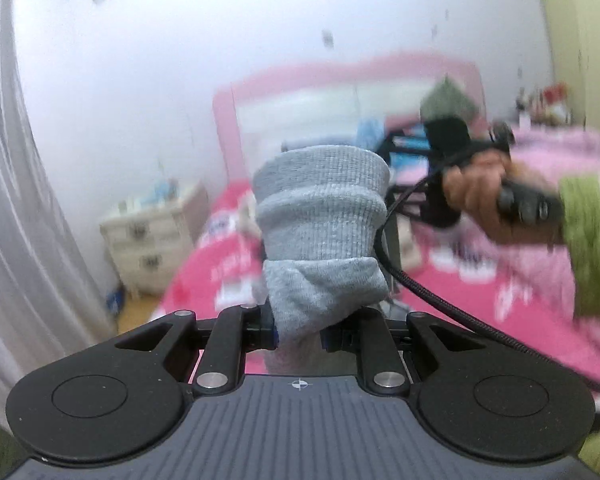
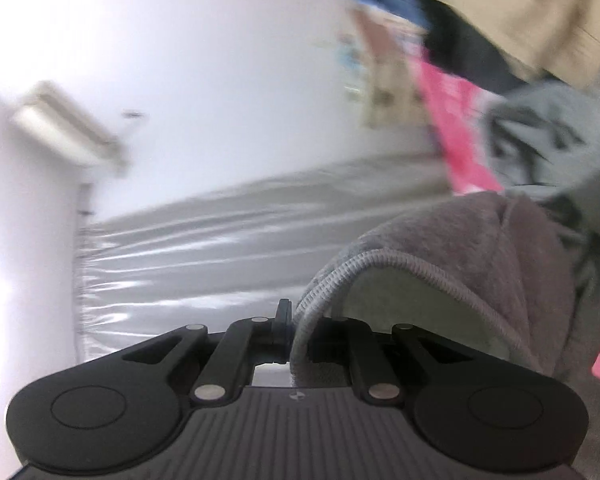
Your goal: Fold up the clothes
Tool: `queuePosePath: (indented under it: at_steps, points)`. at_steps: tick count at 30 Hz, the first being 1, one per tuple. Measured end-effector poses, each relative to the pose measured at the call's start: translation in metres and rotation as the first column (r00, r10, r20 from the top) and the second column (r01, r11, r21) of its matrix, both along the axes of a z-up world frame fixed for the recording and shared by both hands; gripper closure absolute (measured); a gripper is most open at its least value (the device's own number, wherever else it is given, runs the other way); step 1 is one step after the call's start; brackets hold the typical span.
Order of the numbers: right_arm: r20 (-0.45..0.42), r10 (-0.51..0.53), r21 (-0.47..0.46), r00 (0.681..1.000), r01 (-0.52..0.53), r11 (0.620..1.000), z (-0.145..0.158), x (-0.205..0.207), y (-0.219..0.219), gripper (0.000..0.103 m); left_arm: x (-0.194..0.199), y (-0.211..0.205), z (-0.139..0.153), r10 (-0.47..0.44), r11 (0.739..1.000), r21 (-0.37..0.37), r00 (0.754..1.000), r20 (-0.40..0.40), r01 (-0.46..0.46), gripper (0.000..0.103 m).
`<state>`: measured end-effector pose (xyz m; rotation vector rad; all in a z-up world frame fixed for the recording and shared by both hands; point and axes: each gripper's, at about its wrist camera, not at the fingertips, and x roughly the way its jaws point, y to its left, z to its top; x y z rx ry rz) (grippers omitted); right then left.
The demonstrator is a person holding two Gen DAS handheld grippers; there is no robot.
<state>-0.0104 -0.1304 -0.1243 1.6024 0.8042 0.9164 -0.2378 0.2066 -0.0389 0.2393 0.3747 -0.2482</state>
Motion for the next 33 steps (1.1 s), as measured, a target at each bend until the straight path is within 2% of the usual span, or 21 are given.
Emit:
queuePosePath:
  at_steps: [3, 6, 10, 14, 17, 21, 24, 27, 29, 31, 33]
  points:
    - [0.093, -0.052, 0.051, 0.994, 0.047, 0.998, 0.043, -0.005, -0.024, 0.093, 0.001, -0.005, 0.04, -0.019, 0.996, -0.084, 0.996, 0.083, 0.026, 0.087]
    - [0.193, -0.1, 0.068, 0.976, 0.089, 0.994, 0.098, -0.008, -0.051, 0.093, 0.004, -0.015, 0.083, -0.052, 0.986, -0.148, 0.983, 0.177, 0.078, 0.087]
    - [0.308, -0.149, 0.069, 0.94, 0.135, 0.989, 0.175, -0.013, -0.086, 0.093, 0.01, -0.034, 0.145, -0.126, 0.964, -0.184, 0.941, 0.313, 0.19, 0.088]
    - [0.408, -0.208, 0.073, 0.889, 0.195, 0.978, 0.271, -0.02, -0.127, 0.093, 0.02, -0.056, 0.217, -0.187, 0.932, -0.204, 0.88, 0.436, 0.299, 0.088]
    - [0.478, -0.246, 0.068, 0.843, 0.244, 0.967, 0.357, -0.034, -0.158, 0.093, 0.021, -0.081, 0.278, -0.216, 0.91, -0.19, 0.813, 0.541, 0.369, 0.088]
    - [0.586, -0.284, 0.038, 0.759, 0.324, 0.945, 0.471, -0.058, -0.191, 0.092, 0.021, -0.112, 0.354, -0.251, 0.855, -0.196, 0.714, 0.654, 0.481, 0.088]
    - [0.648, -0.307, 0.031, 0.697, 0.378, 0.925, 0.539, -0.081, -0.212, 0.092, 0.023, -0.125, 0.4, -0.241, 0.809, -0.234, 0.667, 0.705, 0.54, 0.088]
    - [0.703, -0.328, 0.019, 0.63, 0.445, 0.895, 0.587, -0.103, -0.227, 0.092, 0.026, -0.134, 0.433, -0.221, 0.771, -0.285, 0.658, 0.72, 0.57, 0.088]
    - [0.73, -0.329, -0.005, 0.599, 0.487, 0.874, 0.605, -0.115, -0.232, 0.092, 0.025, -0.138, 0.439, -0.22, 0.761, -0.299, 0.662, 0.717, 0.576, 0.088]
    - [0.744, -0.315, -0.047, 0.589, 0.516, 0.855, 0.608, -0.121, -0.231, 0.092, 0.025, -0.142, 0.441, -0.223, 0.755, -0.309, 0.669, 0.709, 0.579, 0.088]
    - [0.747, -0.292, -0.091, 0.597, 0.527, 0.845, 0.595, -0.122, -0.227, 0.092, 0.029, -0.144, 0.428, -0.232, 0.759, -0.319, 0.694, 0.682, 0.568, 0.088]
